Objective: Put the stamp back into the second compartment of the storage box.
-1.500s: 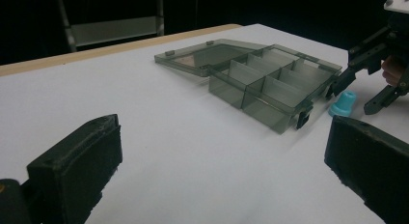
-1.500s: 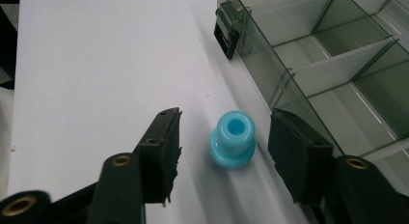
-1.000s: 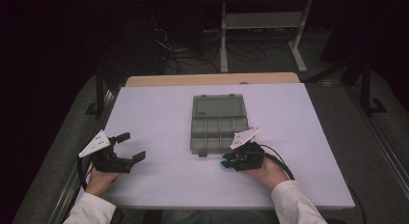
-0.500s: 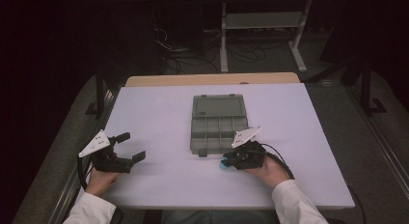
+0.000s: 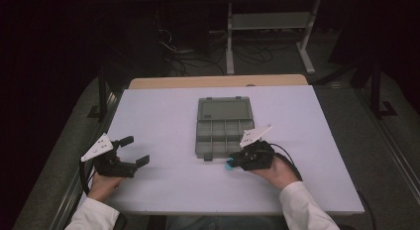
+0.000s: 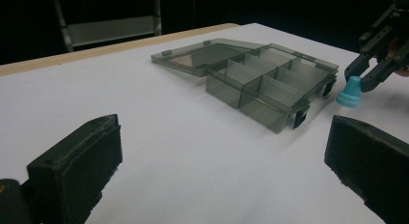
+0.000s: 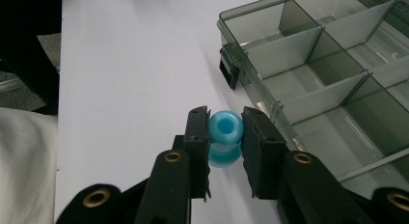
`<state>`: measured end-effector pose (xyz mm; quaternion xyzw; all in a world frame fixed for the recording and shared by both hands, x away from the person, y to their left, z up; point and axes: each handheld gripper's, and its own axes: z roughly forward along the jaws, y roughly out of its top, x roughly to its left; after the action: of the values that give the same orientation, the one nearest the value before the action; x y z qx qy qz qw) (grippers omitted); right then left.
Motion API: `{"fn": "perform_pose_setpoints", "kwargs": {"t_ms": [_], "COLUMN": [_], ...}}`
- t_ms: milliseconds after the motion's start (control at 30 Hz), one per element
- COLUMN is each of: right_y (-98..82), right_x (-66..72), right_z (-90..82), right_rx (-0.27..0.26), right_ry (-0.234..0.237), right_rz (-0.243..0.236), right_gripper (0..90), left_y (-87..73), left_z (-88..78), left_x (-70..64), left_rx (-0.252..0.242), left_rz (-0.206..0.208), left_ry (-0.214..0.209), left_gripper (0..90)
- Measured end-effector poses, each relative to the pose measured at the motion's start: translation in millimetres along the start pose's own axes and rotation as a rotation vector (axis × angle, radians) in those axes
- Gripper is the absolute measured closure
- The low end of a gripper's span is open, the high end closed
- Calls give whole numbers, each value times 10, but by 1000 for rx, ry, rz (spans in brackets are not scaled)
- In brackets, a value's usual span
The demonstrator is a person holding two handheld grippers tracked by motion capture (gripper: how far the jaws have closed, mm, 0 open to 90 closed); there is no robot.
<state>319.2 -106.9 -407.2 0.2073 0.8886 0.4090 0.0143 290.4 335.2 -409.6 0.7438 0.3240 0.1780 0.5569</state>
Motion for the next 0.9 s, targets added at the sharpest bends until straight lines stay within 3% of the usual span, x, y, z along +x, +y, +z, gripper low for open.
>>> {"fn": "perform_pose_setpoints", "kwargs": {"t_ms": [167, 233, 400, 533, 600, 900], "right_y": [58, 90, 179, 255, 283, 376], "right_x": [-25, -16, -26, -36, -48, -131], "right_z": [-62, -96, -169, -216, -229, -241], "right_rx": [-6, -18, -25, -32, -34, -30], "right_ry": [-9, 4, -6, -2, 0, -9], "right_rz": [-29, -13, -50, -54, -58, -44], "right_gripper": [723, 723, 723, 723, 723, 723], "left_y": [-1, -1, 0, 2, 1, 2], "left_z": [2, 3, 1, 3, 8, 8], "left_x": [-1, 1, -1, 8, -1, 0], "left_rx": [-1, -2, -1, -2, -12, -9], "left_rz": [-2, -3, -2, 11, -4, -4], "left_ry": [-1, -2, -1, -2, -2, -4], "left_gripper": [0, 0, 0, 0, 0, 0]}}
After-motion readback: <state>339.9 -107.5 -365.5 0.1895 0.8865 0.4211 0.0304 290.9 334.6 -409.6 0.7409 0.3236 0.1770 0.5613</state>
